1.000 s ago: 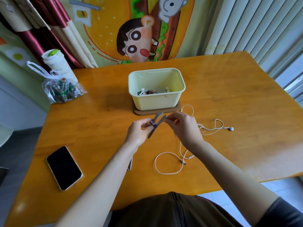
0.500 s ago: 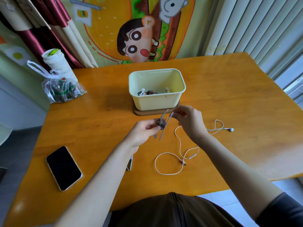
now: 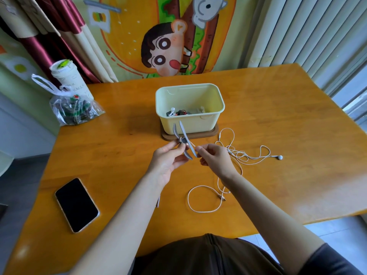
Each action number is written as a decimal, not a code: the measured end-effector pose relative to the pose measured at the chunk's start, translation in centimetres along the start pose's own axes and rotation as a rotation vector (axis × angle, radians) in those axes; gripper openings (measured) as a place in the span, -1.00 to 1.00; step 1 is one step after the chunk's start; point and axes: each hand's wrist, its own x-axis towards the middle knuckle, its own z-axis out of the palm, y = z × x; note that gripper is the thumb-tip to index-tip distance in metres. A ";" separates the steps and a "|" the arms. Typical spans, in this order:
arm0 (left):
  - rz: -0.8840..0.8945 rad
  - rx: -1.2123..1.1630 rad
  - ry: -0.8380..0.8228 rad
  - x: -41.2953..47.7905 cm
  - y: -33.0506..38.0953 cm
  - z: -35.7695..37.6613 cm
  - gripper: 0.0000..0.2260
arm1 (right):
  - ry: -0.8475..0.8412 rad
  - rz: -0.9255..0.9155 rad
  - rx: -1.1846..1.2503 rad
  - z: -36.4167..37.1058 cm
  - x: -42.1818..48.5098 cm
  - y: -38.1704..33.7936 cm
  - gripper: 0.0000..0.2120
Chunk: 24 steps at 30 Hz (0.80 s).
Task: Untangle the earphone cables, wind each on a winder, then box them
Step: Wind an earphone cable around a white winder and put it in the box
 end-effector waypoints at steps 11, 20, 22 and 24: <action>0.013 -0.019 0.089 0.0 -0.5 0.3 -0.87 | -0.045 0.063 -0.057 1.2 -0.6 0.3 -0.84; 0.543 0.785 0.269 0.9 -0.9 -1.6 -0.95 | -0.047 -0.214 -0.409 0.8 -1.4 -1.1 -0.84; 0.615 0.981 0.253 0.9 -1.1 -2.0 -0.92 | -0.051 -0.268 -0.478 0.1 -1.2 -1.7 -0.84; 0.625 1.068 0.164 0.9 -1.5 -2.1 -0.83 | -0.038 -0.311 -0.564 -0.9 -0.6 -2.1 -0.85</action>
